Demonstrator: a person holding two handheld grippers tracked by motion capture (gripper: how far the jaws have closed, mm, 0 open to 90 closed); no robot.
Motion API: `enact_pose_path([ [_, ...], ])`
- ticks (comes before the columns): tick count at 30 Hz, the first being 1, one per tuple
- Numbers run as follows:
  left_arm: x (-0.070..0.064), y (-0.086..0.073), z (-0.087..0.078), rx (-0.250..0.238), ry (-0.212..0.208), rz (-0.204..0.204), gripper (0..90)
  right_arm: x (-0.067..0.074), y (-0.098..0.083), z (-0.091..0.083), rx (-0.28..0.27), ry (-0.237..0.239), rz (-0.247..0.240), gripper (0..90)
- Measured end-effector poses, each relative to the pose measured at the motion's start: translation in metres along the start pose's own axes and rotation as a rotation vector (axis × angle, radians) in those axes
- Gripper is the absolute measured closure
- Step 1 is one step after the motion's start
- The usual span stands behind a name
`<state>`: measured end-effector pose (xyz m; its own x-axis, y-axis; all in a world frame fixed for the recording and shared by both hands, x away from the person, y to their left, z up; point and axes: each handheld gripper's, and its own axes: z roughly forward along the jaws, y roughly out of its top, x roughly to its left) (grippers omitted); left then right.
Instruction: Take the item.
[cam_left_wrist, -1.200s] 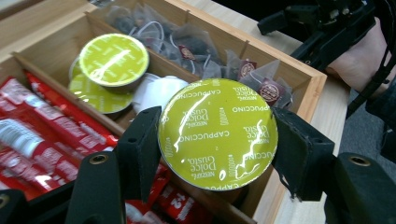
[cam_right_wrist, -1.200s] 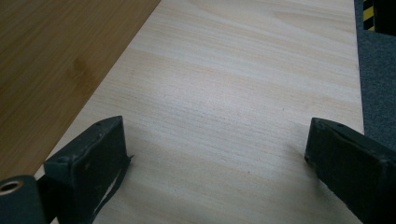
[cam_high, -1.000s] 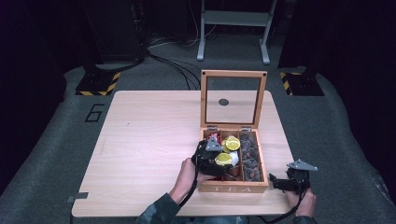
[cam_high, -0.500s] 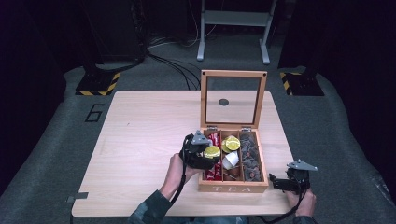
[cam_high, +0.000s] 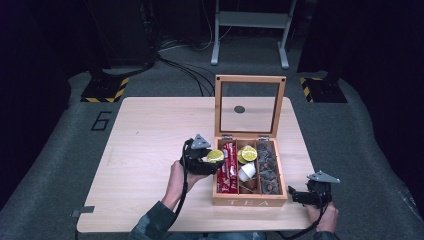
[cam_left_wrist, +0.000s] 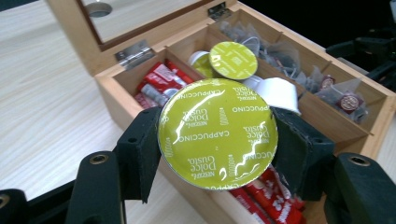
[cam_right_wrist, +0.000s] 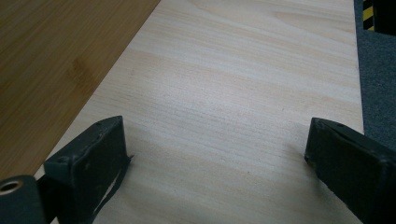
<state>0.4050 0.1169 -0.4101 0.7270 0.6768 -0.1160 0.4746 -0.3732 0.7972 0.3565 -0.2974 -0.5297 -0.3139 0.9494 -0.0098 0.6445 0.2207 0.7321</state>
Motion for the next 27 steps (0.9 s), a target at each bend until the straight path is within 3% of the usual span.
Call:
enact_pose_path([
  [14, 0.029, -0.008, -0.017, -0.008, 0.076, -0.031, 37.7, 0.0, 0.0, 0.0, -0.001, 0.0, -0.001, 5.0],
  [27, 0.05, -0.015, -0.024, -0.011, 0.151, -0.057, 37.6, 0.0, 0.0, 0.0, -0.001, 0.0, -0.001, 5.0],
])
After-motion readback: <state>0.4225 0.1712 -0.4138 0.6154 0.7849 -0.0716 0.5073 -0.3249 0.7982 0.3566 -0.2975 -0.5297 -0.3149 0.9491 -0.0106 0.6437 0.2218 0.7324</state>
